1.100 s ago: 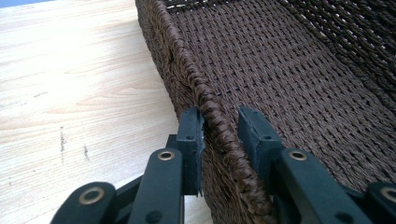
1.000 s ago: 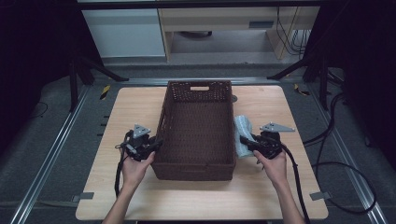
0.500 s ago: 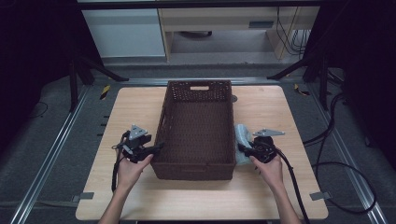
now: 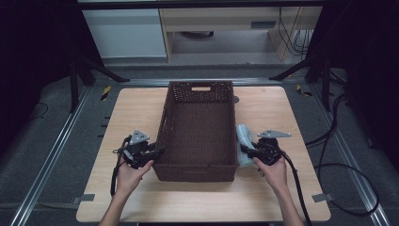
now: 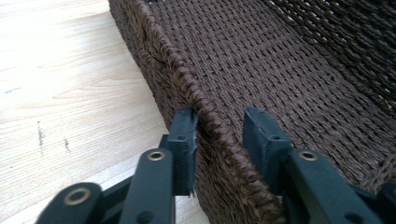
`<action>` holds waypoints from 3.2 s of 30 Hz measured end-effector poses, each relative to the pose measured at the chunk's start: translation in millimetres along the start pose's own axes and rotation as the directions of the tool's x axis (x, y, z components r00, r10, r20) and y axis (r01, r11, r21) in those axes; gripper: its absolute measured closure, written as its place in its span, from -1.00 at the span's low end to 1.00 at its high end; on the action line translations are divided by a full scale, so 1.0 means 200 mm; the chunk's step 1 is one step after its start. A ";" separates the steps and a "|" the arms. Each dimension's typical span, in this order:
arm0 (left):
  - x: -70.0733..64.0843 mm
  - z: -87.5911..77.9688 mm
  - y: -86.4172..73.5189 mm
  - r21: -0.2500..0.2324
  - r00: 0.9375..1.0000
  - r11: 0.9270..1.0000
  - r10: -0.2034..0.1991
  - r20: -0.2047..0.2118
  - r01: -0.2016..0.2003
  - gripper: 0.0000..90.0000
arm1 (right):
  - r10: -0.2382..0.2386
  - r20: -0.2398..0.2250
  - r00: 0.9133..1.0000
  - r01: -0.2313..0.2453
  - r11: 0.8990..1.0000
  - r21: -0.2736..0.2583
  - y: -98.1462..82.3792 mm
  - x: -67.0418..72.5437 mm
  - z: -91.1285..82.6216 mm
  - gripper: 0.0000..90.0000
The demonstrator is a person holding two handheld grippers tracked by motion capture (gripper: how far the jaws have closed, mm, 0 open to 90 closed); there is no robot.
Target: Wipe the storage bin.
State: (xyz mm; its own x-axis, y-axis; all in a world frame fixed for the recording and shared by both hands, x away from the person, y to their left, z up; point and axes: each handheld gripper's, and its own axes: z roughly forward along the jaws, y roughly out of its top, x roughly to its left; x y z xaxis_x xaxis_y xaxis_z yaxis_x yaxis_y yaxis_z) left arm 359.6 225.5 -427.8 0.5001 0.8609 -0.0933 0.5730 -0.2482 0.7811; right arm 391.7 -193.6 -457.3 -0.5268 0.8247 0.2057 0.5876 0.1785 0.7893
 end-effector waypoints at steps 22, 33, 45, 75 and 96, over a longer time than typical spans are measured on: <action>0.01 0.04 0.03 -0.019 0.998 0.999 -0.032 -0.051 0.031 0.55 | -0.012 0.026 1.000 0.010 0.998 0.061 -0.05 0.02 0.07 0.47; 0.01 0.04 0.03 -0.015 0.998 1.000 -0.026 -0.049 0.025 0.50 | -0.018 -0.019 1.000 0.018 1.000 -0.017 0.02 0.05 -0.06 0.47; 0.01 0.04 0.03 -0.014 0.998 1.000 -0.025 -0.050 0.024 0.45 | -0.034 -0.017 0.999 0.034 0.999 0.005 -0.04 0.06 -0.08 0.48; 0.05 0.08 0.08 0.009 0.994 1.000 0.009 -0.109 -0.008 0.50 | -0.037 -0.070 0.997 0.034 0.998 -0.050 -0.04 0.13 -0.13 0.48; 0.05 0.03 0.05 0.000 0.999 1.000 0.032 -0.044 -0.032 0.18 | -0.001 -0.048 0.999 0.003 0.999 0.041 -0.11 0.10 -0.07 0.48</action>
State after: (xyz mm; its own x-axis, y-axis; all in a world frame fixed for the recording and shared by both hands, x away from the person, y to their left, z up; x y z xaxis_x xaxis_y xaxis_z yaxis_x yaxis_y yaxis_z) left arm 374.3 227.8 -424.4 0.4885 0.8716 -0.0410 0.5569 -0.2752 0.7837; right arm 359.0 -189.3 -462.4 -0.5564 0.7979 0.2320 0.6103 0.2029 0.7657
